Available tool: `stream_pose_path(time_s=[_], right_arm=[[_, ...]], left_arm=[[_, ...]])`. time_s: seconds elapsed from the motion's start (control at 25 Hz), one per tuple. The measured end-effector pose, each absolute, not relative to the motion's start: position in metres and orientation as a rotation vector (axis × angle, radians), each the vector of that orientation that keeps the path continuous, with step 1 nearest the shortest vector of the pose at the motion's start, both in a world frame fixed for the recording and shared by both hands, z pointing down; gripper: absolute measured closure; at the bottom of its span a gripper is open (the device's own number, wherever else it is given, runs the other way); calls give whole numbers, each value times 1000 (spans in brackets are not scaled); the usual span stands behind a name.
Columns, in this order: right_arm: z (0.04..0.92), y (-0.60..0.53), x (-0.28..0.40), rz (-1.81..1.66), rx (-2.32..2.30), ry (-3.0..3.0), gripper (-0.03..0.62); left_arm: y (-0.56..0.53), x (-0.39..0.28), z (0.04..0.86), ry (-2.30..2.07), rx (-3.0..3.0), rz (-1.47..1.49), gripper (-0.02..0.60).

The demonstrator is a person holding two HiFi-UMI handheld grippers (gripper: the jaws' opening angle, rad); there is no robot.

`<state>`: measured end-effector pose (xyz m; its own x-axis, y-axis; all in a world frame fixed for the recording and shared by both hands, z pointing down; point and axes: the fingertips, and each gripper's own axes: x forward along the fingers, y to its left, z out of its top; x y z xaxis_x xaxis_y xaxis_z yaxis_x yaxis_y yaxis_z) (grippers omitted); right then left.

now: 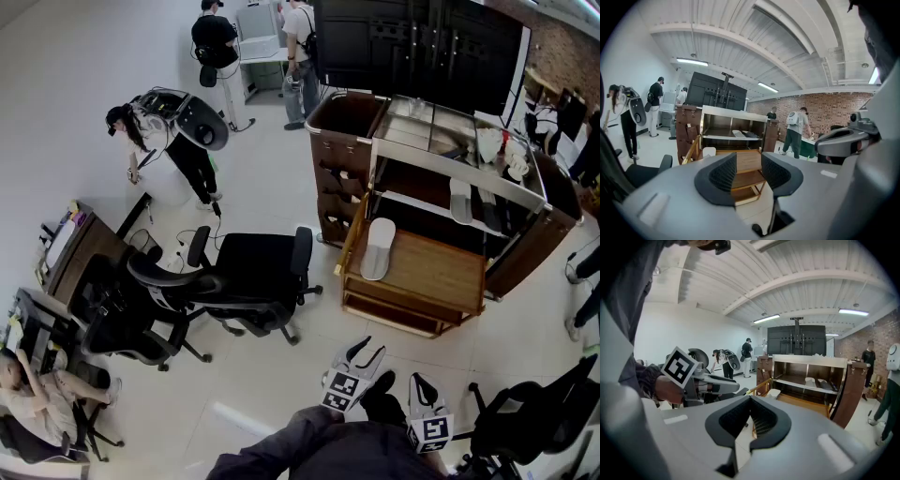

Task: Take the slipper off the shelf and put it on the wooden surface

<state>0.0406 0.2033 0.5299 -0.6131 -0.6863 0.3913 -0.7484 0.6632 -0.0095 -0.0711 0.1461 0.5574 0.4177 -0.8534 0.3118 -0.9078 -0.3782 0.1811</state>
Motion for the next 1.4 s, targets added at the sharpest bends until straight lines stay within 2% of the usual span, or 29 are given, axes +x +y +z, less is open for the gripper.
stream_pose_path(time_s=[0.24, 0.48, 0.68, 0.84, 1.04, 1.12, 1.32, 1.4], right_arm=[[534, 64, 84, 200, 1178, -2542, 602], [539, -58, 86, 195, 1122, -2600, 602], [532, -107, 99, 205, 1156, -2633, 602], [536, -113, 108, 325, 1186, -2577, 602], [547, -155, 109, 350, 1242, -2522, 602], [550, -171, 108, 359, 1254, -2489, 602], [549, -212, 91, 327, 1225, -2425, 602], [549, -225, 85, 326, 1214, -2408, 602]], left_arm=[[4, -72, 581, -1627, 2269, 305, 405], [-122, -93, 627, -1718, 2207, 556, 391], [-194, -96, 692, -1664, 2115, 746, 373], [-210, -113, 769, -1573, 1924, 920, 373], [-250, -141, 823, -1553, 1838, 994, 376], [-261, -141, 838, -1524, 1824, 1016, 389], [-276, -143, 866, -1438, 1789, 1066, 491], [-278, -146, 873, -1410, 1775, 1027, 494]])
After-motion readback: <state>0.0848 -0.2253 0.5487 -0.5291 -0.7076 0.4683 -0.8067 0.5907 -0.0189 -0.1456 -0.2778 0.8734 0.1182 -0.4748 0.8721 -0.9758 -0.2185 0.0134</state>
